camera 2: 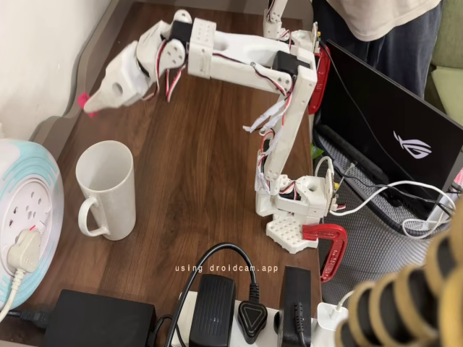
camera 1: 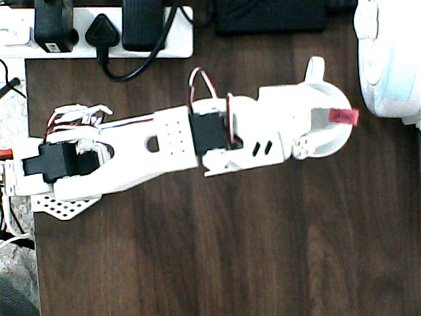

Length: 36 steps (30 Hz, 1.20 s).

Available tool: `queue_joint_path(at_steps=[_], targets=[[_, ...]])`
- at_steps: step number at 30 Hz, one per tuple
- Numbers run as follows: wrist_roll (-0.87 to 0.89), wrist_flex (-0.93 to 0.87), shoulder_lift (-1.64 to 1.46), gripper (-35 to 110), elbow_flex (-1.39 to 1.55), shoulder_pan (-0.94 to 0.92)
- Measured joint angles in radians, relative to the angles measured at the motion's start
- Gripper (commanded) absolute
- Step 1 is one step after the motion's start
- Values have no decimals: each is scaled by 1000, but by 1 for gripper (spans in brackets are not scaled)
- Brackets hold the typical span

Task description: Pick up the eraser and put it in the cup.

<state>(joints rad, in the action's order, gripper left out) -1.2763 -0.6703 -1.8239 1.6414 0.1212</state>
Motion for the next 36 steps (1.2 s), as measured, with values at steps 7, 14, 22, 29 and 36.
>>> queue_joint_path(at_steps=[7, 14, 22, 29, 36], targets=[[34, 25, 97, 0, 52, 29], [63, 25, 187, 0, 54, 29], [75, 25, 209, 18, 54, 31], [81, 25, 173, 0, 72, 31], [46, 26, -176, 0, 261, 49]])
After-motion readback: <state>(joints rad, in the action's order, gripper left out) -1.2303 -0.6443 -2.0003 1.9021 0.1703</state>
